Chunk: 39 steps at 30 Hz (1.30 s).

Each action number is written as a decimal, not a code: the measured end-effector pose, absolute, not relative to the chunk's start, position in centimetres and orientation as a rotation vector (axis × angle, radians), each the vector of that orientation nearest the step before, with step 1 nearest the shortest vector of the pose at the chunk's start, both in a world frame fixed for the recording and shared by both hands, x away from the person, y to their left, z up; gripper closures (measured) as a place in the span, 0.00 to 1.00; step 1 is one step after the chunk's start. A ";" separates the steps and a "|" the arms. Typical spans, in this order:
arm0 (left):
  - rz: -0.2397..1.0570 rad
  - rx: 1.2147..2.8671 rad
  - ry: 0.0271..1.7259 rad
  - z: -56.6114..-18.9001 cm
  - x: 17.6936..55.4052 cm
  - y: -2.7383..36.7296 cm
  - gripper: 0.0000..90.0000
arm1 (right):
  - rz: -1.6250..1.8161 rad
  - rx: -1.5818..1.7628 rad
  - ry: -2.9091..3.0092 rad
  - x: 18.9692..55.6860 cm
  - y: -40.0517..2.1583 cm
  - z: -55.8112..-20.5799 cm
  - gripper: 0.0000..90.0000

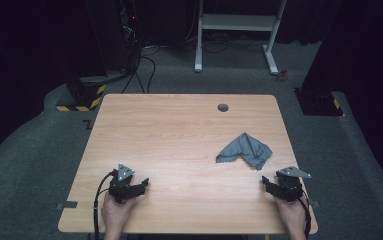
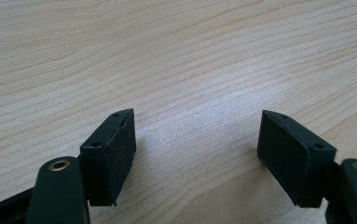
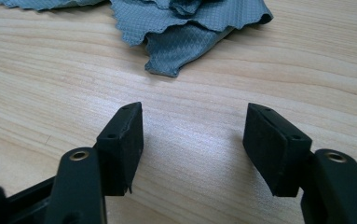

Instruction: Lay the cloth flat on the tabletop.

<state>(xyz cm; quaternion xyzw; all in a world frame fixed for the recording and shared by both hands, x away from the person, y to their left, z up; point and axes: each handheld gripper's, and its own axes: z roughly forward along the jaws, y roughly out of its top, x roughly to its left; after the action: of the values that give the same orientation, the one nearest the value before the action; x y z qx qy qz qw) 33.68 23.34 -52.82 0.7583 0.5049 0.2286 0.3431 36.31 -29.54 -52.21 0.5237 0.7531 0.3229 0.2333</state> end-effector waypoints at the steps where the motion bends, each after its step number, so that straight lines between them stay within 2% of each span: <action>1: 0.593 1.972 1.312 -52.8 33.7 23.4 0.31 | 0.886 1.440 2.067 36.3 -29.5 -52.2 0.41; 4: 0.590 1.972 1.312 -52.8 33.7 23.4 0.31 | 0.883 1.453 2.065 36.4 -29.5 -52.2 0.35; 10: 0.591 1.971 1.311 -52.8 33.7 23.3 0.30 | 0.872 1.488 2.050 36.4 -29.3 -52.2 0.30; 15: 0.591 1.969 1.311 -52.8 33.7 23.3 0.30 | 0.897 1.502 2.015 36.1 -29.1 -51.6 0.34; 23: 0.592 1.971 1.310 -52.8 33.7 23.3 0.30 | 0.961 1.448 2.041 36.6 -28.0 -50.4 0.34; 39: 0.592 1.971 1.311 -52.8 33.7 23.3 0.30 | 1.004 1.423 2.065 38.8 -26.6 -50.4 0.35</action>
<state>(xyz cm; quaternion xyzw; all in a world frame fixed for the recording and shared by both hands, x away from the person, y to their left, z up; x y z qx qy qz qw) 33.68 23.29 -52.84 0.7587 0.5045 0.2277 0.3436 38.77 -26.56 -50.41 0.5140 0.7460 0.3627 0.2183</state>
